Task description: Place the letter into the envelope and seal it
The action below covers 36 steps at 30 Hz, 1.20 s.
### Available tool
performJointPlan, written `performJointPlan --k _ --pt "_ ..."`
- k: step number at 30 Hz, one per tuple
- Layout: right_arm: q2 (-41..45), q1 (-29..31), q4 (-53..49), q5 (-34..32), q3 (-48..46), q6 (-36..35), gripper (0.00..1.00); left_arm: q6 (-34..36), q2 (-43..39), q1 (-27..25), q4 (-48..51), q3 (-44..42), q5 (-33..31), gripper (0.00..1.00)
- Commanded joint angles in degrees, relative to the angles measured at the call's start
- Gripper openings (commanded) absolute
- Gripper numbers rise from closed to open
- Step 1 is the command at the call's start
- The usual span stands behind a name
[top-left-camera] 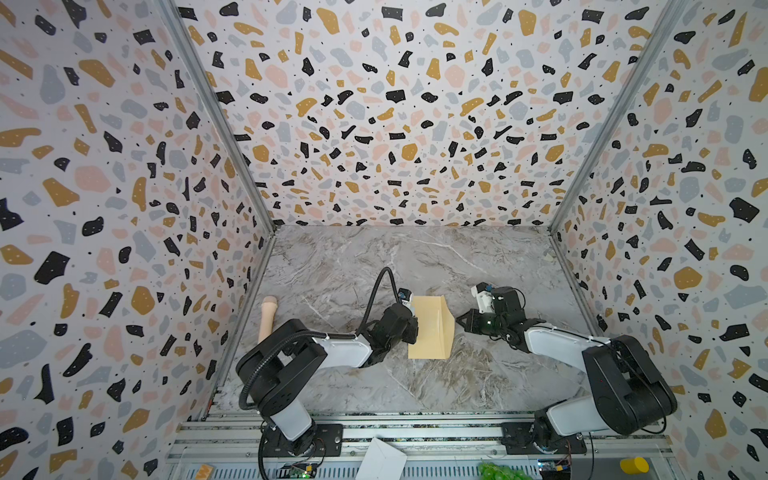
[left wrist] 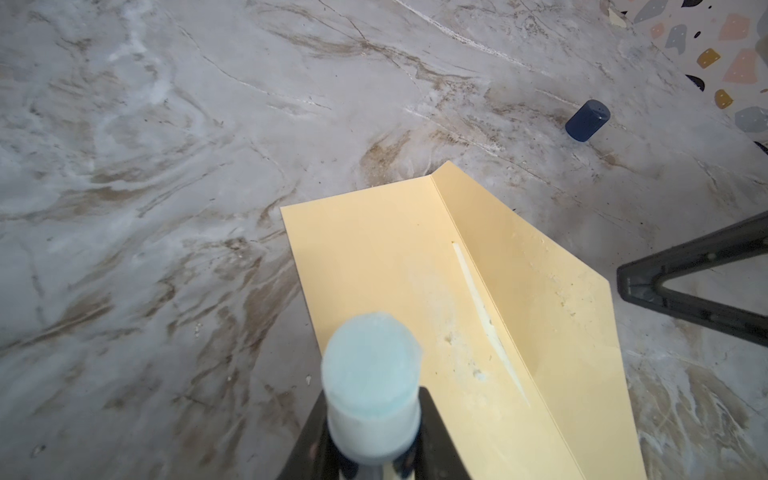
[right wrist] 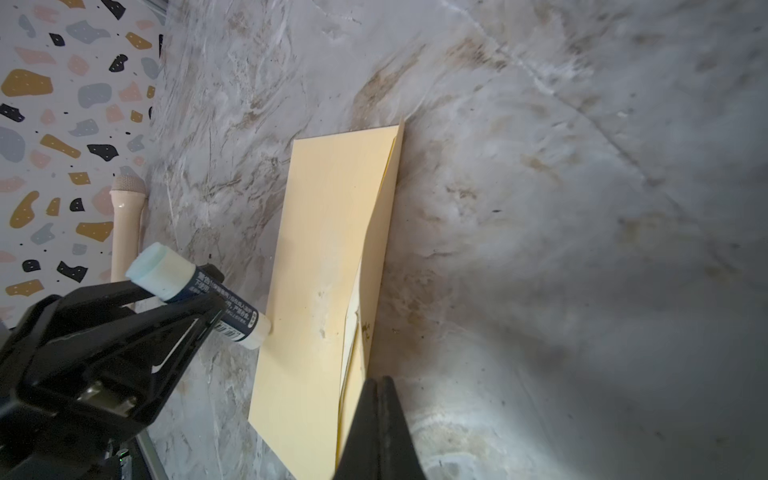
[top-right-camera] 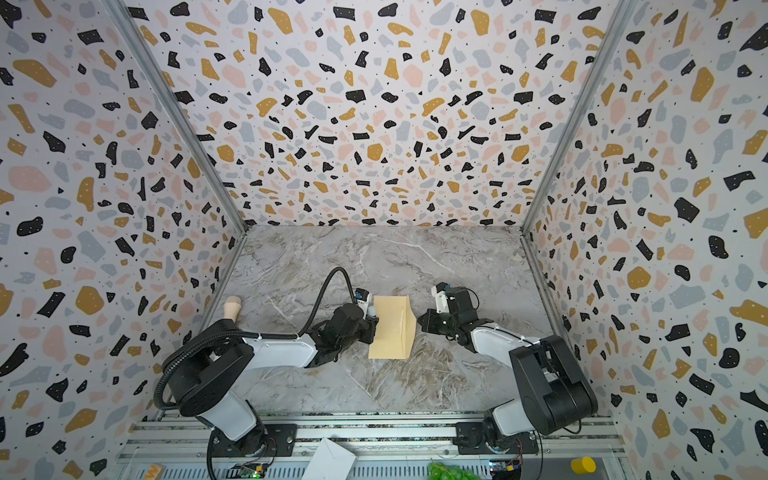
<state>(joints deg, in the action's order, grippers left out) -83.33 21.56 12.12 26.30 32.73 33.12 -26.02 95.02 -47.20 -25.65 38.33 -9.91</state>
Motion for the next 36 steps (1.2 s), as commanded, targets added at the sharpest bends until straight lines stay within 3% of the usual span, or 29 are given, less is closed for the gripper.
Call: performJointPlan --k 1,18,36 --pt "-1.0 1.25 2.42 1.17 0.36 1.49 0.0 -0.92 1.01 0.18 -4.08 -0.98 0.16 0.0" --pt "-10.79 7.94 8.3 2.26 3.67 4.83 0.0 -1.79 3.15 0.19 -5.11 -1.14 0.86 0.0" --pt "-18.31 10.08 6.91 0.42 6.43 6.25 0.0 -2.32 2.95 0.22 -4.73 0.46 2.59 0.0"
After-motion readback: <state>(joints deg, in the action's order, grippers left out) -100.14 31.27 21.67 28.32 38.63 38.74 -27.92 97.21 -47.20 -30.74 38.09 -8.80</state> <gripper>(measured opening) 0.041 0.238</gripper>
